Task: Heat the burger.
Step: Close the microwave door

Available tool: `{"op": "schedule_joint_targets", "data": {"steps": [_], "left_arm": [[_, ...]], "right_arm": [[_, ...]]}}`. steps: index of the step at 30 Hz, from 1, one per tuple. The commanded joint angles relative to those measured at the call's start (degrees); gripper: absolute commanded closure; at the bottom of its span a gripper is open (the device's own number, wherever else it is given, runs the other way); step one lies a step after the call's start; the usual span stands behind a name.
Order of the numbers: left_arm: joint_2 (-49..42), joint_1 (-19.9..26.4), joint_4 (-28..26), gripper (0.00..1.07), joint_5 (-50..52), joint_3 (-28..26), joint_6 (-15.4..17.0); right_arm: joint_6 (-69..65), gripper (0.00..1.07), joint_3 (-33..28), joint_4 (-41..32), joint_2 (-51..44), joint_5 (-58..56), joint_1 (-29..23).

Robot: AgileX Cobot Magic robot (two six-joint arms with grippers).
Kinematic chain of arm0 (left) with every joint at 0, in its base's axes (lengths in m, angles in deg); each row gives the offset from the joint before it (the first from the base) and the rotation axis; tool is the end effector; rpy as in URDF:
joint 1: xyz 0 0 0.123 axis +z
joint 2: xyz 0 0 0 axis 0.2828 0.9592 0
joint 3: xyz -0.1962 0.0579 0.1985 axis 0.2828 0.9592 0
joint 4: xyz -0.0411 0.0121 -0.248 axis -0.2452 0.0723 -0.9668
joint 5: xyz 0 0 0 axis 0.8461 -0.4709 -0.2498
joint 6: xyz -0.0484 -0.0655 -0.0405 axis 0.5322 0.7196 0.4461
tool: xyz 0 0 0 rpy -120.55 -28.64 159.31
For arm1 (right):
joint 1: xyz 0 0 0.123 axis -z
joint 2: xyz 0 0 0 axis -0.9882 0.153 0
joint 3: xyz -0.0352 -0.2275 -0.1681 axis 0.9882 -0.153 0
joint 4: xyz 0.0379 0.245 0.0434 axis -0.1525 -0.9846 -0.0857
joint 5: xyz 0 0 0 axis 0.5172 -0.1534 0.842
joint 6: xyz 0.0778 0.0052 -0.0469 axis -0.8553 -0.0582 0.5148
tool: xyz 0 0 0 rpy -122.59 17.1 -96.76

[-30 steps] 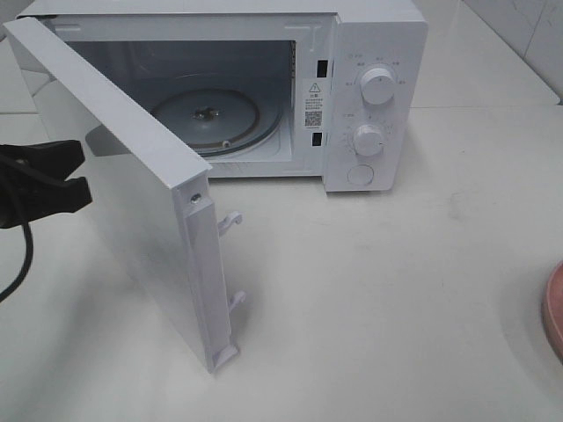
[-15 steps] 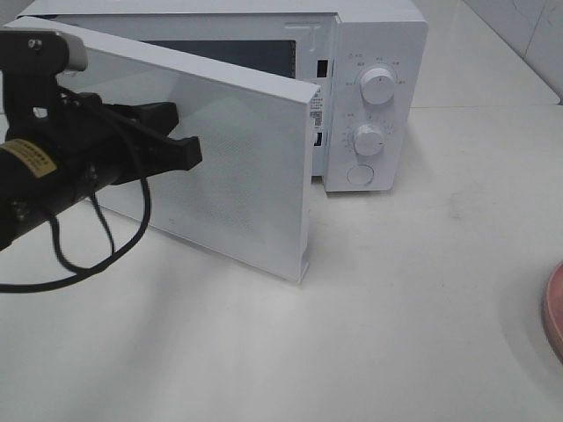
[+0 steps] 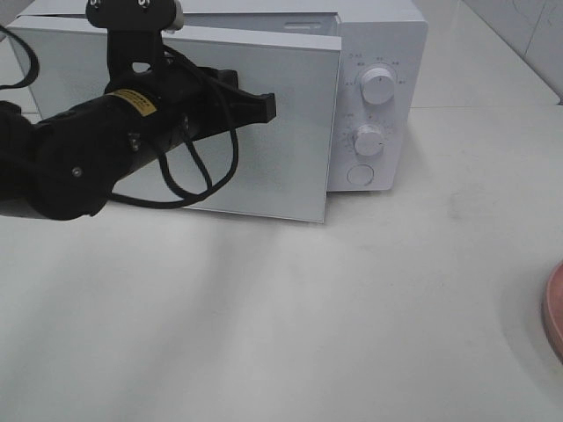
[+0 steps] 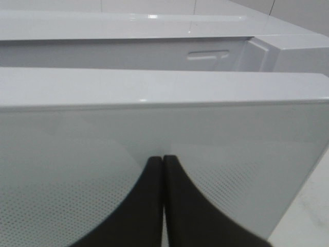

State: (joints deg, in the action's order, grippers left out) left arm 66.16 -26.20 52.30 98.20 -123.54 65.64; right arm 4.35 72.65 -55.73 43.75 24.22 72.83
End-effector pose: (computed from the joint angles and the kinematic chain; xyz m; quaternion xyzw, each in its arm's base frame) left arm 0.2892 -0.2329 0.2032 0.1185 0.7623 -0.1952 0.6056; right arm -0.0028 -0.0030 0.2819 -0.0254 0.8368 0.0461 0.5450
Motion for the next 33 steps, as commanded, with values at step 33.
{"op": "schedule_joint_targets", "data": {"steps": [33], "left_arm": [[10.8, 1.1, -12.0, 1.07, -10.8, -21.7, -12.1]], "right_arm": [[0.4, 0.32, -0.1, -0.1, -1.7, 0.4, 0.3]]}}
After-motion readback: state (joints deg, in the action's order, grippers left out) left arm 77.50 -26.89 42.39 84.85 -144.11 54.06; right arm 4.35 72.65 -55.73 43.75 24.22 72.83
